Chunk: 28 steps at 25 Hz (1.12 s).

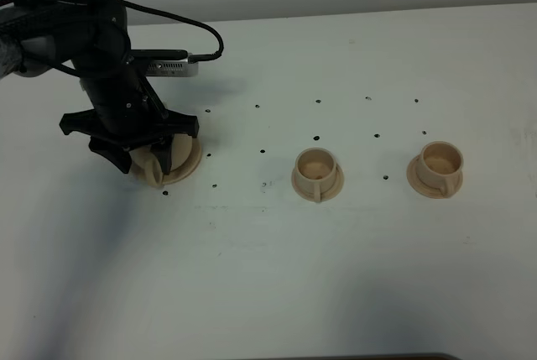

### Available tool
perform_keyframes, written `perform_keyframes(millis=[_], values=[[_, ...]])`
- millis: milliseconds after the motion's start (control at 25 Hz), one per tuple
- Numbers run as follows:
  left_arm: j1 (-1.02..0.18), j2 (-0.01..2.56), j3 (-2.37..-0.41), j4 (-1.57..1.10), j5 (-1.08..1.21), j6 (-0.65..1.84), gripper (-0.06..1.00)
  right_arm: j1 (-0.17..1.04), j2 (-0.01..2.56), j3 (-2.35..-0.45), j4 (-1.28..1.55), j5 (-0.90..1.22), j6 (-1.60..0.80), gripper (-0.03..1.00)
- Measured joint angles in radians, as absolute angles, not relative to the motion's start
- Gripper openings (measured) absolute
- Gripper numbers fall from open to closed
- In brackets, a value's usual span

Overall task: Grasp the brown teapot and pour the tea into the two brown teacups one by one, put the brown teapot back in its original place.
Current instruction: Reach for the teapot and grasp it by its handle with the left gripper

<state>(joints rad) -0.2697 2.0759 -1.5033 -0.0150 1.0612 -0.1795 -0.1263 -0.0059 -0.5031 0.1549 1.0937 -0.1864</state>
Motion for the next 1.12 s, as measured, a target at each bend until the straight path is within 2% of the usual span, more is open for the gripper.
perform_keyframes(millis=[520, 1120], values=[[-0.27, 2.077, -1.503, 0.0, 1.061, -0.219, 0.45, -0.126, -0.006, -0.503, 0.155, 1.094, -0.186, 0.19], [-0.27, 2.09, -1.503, 0.0, 1.061, -0.25, 0.44, -0.126, -0.006, -0.503, 0.155, 1.094, -0.186, 0.19]])
